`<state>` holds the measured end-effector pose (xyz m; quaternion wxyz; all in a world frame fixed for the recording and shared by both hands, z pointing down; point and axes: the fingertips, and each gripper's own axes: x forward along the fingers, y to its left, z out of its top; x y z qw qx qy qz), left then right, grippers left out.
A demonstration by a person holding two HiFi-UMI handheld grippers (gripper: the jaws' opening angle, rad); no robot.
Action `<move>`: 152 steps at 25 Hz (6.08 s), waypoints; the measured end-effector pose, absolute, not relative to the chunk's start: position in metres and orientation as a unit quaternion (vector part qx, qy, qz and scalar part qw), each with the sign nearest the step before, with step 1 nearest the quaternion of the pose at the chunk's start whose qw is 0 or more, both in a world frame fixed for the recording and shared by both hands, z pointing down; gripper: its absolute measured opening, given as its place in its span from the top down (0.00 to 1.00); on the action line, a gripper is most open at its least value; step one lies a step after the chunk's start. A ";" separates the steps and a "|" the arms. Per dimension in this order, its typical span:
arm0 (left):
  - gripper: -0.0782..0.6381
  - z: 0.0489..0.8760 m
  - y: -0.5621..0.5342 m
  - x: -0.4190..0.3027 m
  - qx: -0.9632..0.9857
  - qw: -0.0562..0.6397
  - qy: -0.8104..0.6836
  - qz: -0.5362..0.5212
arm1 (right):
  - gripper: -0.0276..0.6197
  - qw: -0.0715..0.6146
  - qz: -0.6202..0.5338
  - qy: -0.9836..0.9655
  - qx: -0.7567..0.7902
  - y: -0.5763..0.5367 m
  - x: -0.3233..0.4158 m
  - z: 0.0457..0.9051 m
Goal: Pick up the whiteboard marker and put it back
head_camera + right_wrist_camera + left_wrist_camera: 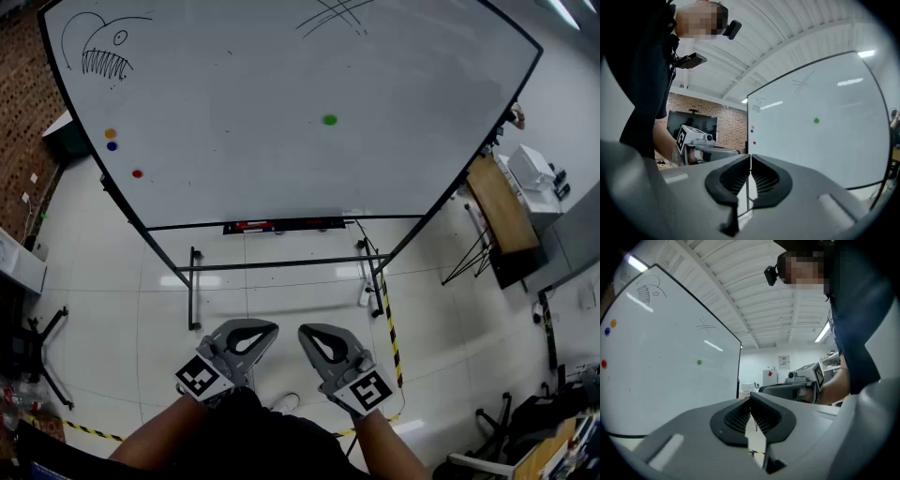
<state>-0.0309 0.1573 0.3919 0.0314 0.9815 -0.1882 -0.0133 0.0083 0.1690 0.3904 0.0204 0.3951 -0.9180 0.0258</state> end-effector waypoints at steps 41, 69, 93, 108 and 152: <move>0.89 0.448 -0.118 0.075 0.957 0.069 -0.282 0.028 | 0.65 0.637 -0.242 -0.675 0.283 -0.227 0.286 0.733; 0.89 0.475 -0.123 0.055 0.927 0.097 -0.361 0.035 | 0.89 0.647 -0.293 -0.644 0.284 -0.263 0.287 0.768; 0.89 0.449 -0.098 0.008 0.941 0.065 -0.332 0.024 | 0.89 0.348 -0.186 -0.810 0.434 -0.156 0.158 0.532; 0.89 0.427 -0.012 -0.134 0.969 0.053 -0.238 -0.025 | 0.89 0.120 -0.010 -0.870 0.479 -0.004 -0.036 0.445; 0.89 0.405 0.064 -0.113 0.973 0.036 -0.227 -0.032 | 0.89 0.048 0.020 -0.907 0.419 0.080 -0.034 0.421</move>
